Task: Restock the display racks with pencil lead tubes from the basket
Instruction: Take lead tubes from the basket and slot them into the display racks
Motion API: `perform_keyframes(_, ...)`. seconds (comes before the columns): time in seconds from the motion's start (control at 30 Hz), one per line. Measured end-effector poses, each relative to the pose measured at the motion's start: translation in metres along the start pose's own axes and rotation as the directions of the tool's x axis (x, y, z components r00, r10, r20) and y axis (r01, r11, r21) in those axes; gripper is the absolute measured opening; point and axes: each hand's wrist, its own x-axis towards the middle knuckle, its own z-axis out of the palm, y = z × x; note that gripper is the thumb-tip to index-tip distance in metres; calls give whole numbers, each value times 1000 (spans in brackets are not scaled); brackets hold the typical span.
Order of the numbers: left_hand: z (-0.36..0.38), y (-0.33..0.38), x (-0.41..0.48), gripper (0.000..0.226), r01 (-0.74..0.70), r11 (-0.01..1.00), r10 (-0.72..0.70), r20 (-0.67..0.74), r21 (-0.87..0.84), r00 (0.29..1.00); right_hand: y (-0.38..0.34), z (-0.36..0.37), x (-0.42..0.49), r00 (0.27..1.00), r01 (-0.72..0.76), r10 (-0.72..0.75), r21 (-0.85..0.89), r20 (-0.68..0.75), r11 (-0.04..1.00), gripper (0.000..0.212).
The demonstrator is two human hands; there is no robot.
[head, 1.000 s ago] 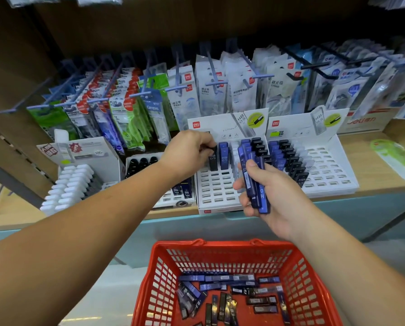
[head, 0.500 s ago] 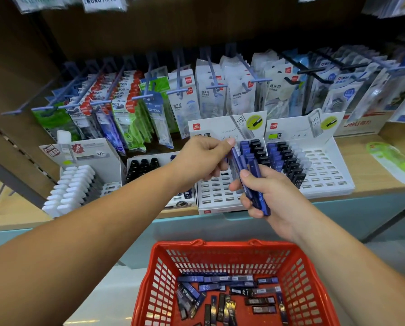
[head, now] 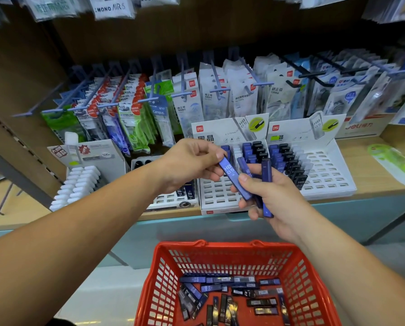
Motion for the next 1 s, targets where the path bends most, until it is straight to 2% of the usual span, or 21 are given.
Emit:
perform_keyframes(0.07,2,3,1,17,-19,1000,19,-19,14,1000,1,0,-1,999,21,-23,-77,-35,997,20)
perform_keyframes(0.13,1,6,5,16,-66,996,72,-127,56,989,2,-1,0,994,44,-60,-171,-88,984,18)
perform_keyframes(0.2,-4,8,12,10,-118,969,171,-251,215,953,3,-3,1,987,55,-86,-216,-133,975,18)
perform_keyframes(0.3,-4,2,22,8,-155,823,329,-237,546,914,3,-5,2,989,48,-74,-202,-126,978,15)
perform_keyframes(0.4,4,-12,33,8,-154,666,387,-162,729,908,5,-4,5,994,5,-24,-176,-108,984,17)
perform_keyframes(0.47,8,-18,39,10,-162,623,413,-146,766,899,4,-6,6,994,-16,1,-134,-108,991,16)
perform_keyframes(0.63,12,-14,46,10,-172,648,395,-134,742,909,1,-13,4,983,-57,34,-122,-178,991,13)
perform_keyframes(0.73,12,-14,47,10,-190,608,394,-85,771,915,3,-13,8,976,-61,45,-67,-213,996,15)
perform_keyframes(0.87,7,-14,49,10,-175,522,422,-74,835,904,0,-8,7,987,-55,57,17,-148,998,18)
perform_keyframes(1.0,7,-15,48,11,-184,491,361,-7,852,933,-3,-7,2,990,-60,52,-61,-128,996,13)
